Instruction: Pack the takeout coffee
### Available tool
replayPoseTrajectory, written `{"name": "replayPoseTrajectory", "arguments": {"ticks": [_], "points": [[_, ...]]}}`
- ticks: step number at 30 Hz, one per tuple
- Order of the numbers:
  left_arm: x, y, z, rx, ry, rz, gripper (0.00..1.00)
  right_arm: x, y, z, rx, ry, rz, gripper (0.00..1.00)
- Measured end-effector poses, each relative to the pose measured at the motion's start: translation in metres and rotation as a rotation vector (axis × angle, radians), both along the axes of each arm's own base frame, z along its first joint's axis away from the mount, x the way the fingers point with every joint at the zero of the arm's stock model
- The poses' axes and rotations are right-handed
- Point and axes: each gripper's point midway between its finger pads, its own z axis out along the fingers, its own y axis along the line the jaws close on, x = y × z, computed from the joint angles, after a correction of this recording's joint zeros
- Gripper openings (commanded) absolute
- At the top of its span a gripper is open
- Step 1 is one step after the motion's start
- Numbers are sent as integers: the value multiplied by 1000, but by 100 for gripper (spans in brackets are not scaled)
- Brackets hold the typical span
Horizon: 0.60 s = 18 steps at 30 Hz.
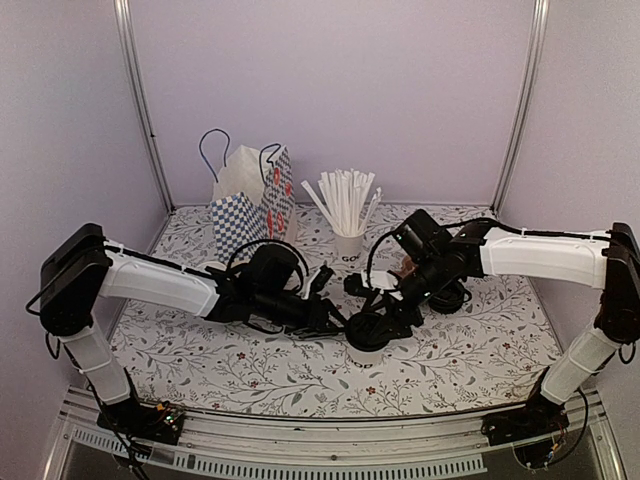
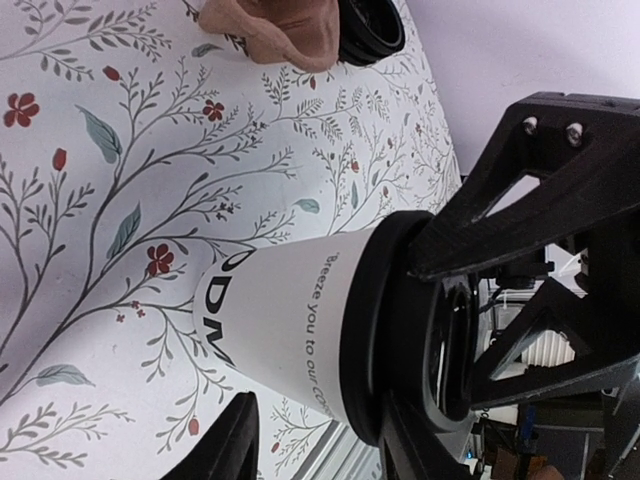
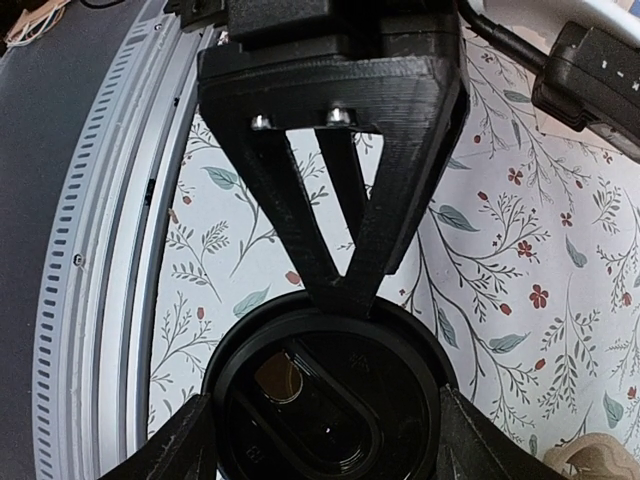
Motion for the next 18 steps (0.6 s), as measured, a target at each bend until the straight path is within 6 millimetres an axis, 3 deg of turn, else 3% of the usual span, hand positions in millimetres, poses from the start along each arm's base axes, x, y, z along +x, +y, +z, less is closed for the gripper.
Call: {"name": "replayPoseTrajectory", "arguments": {"ticks": [14,16,18], "points": [[5,15,22,116,-220,62,54,-2,9,9,35,-19,16,67],[5,15,23,126,-238,57,54,-4,10,9,35,-19,21,70],[6,15,24,129,-248,53,54,-5,10,10,33,-17,25,82]]}}
